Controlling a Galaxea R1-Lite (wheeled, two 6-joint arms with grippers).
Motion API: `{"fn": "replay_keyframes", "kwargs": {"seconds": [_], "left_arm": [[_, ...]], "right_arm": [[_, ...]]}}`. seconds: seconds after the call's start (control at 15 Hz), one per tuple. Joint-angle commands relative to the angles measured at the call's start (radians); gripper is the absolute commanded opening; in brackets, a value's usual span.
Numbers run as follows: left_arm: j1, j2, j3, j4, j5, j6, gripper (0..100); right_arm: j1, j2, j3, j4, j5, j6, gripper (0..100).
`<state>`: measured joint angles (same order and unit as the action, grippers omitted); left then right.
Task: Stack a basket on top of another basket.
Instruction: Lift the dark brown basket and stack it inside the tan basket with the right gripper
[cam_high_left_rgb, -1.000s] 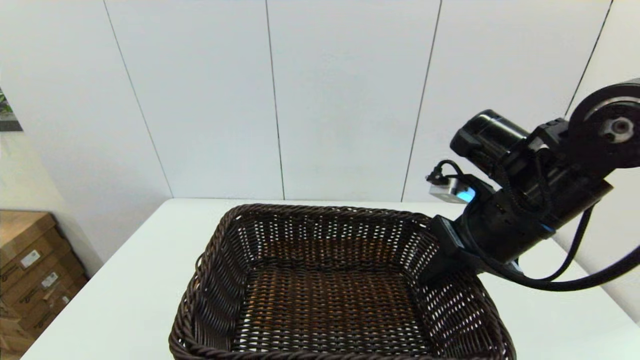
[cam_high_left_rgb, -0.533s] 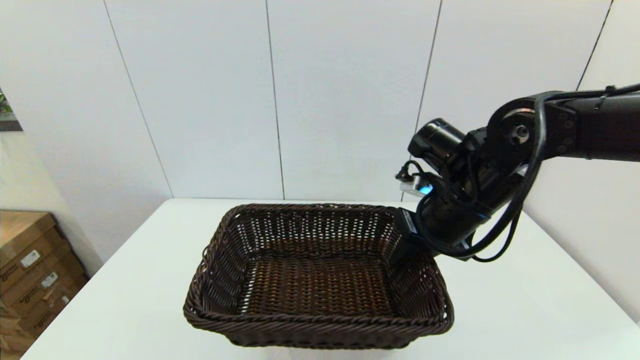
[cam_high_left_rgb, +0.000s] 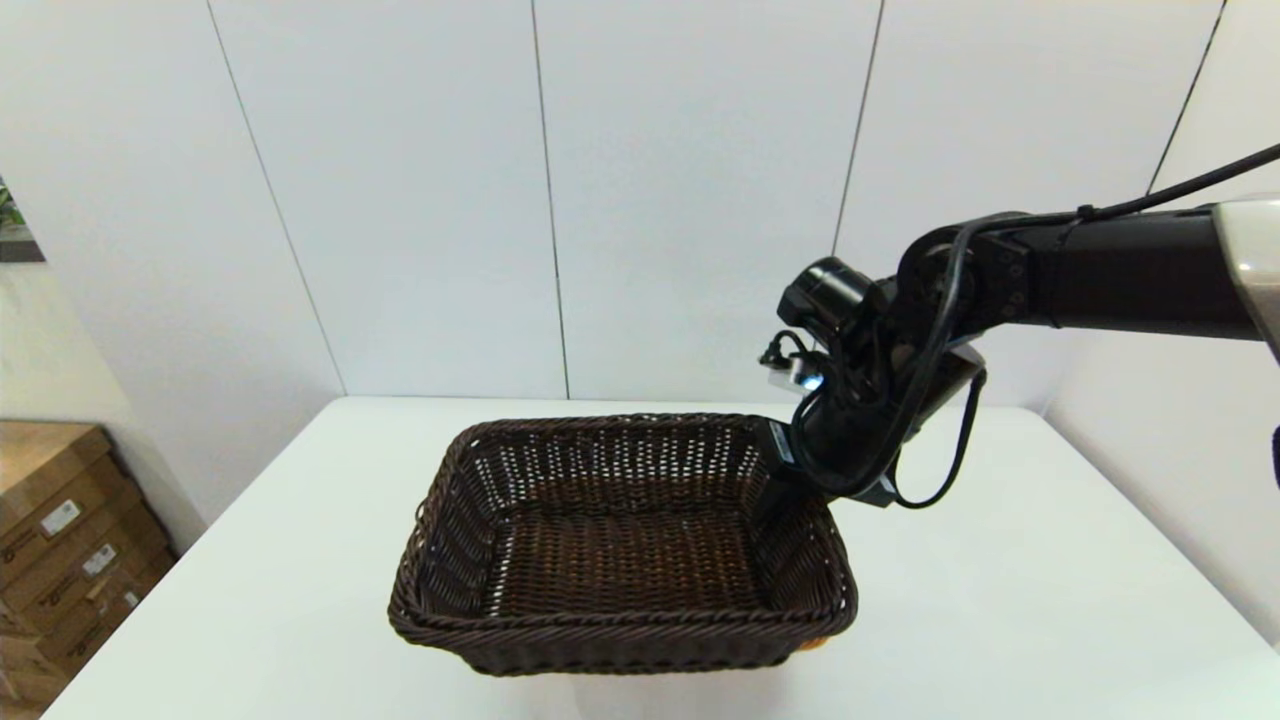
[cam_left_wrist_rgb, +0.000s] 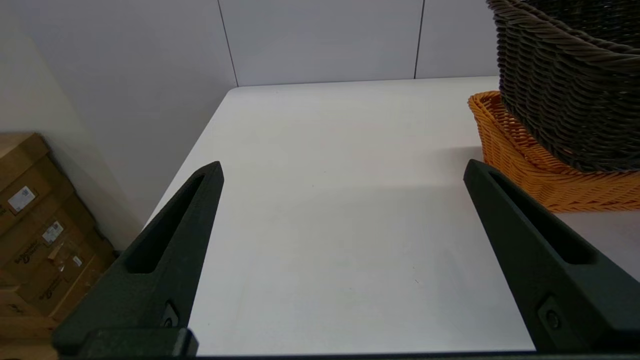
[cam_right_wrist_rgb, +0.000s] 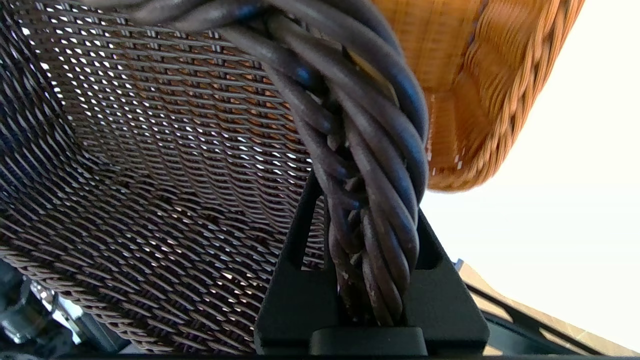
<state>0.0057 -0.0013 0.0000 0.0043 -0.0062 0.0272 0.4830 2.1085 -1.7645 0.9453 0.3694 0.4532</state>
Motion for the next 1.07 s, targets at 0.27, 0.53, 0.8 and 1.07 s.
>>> {"fn": "replay_keyframes", "kwargs": {"seconds": [0.27, 0.53, 0.8, 1.07], "left_arm": [[0.000, 0.000, 0.002, 0.000, 0.000, 0.000, 100], [0.000, 0.000, 0.002, 0.000, 0.000, 0.000, 100], [0.000, 0.000, 0.002, 0.000, 0.000, 0.000, 100], [0.000, 0.000, 0.002, 0.000, 0.000, 0.000, 100]], "right_arm": [[-0.017, 0.039, -0.047, 0.006, 0.000, -0.013, 0], [-0.047, 0.059, -0.090, 0.004, 0.000, -0.028, 0], [-0.080, 0.082, -0.093, 0.004, 0.000, -0.090, 0], [-0.104, 0.114, -0.104, 0.003, 0.000, -0.120, 0]]}}
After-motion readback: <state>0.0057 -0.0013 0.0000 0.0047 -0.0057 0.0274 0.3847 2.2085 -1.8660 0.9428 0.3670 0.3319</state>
